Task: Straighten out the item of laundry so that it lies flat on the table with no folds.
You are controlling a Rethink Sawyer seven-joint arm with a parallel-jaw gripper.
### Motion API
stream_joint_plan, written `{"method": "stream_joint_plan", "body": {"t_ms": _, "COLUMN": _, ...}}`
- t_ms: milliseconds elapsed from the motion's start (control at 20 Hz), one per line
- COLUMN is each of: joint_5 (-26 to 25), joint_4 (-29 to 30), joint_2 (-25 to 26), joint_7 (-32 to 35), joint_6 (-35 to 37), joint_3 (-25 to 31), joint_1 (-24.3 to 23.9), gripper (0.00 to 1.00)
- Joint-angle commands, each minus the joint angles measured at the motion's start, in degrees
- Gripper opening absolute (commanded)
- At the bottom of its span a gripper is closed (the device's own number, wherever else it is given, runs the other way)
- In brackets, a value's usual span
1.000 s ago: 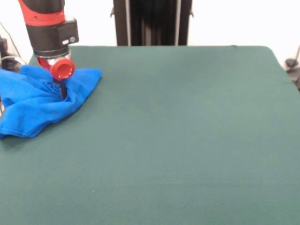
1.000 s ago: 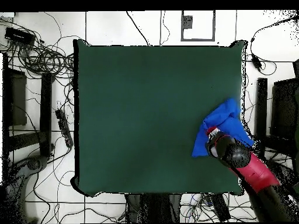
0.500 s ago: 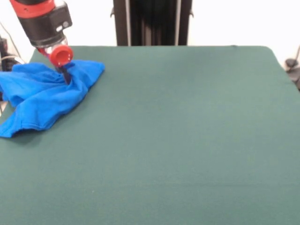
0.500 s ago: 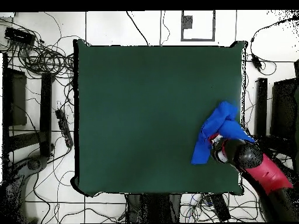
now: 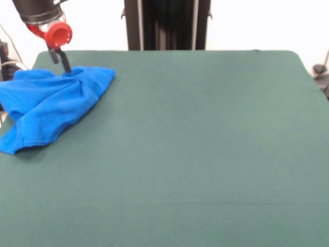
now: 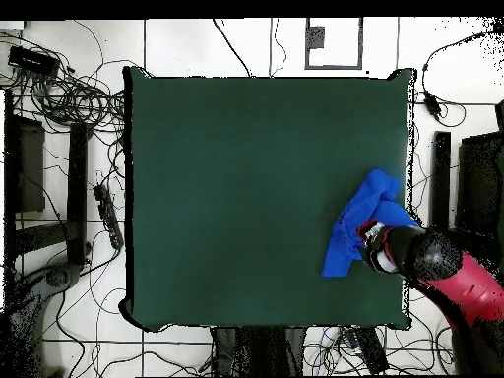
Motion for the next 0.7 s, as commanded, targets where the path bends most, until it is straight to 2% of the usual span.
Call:
{"method": "stream_joint_plan", "body": {"t_ms": 50, "joint_5": -1.26, "joint_4": -5.0, "joint_2": -1.81, "joint_7": 3.97, "joint_6": 8.0, "joint_3": 0.78, "joint_1": 5.93, "gripper": 1.0}}
{"method": "stream_joint_plan", "body": {"t_ms": 250, "joint_5": 1.04, "joint_4": -3.74, "joint_2": -2.25, "joint_7": 4.39, "joint_6": 7.38, "joint_3": 2.15, "joint_1": 5.78, "gripper": 1.0}}
{"method": "stream_joint_plan", "body": {"t_ms": 550, "joint_5": 4.62, "joint_4": -2.66, "joint_2": 3.65, "joint_7": 8.78, "joint_6": -3.71, "joint_3": 5.54, "joint_1": 6.61, "gripper": 1.0}}
{"method": "stream_joint_plan", "body": {"t_ms": 700, "joint_5": 7.08, "joint_4": -1.97, "joint_2": 5.32, "joint_7": 12.37, "joint_6": -8.13, "joint_3": 5.71, "joint_1": 8.56, "gripper": 1.0}}
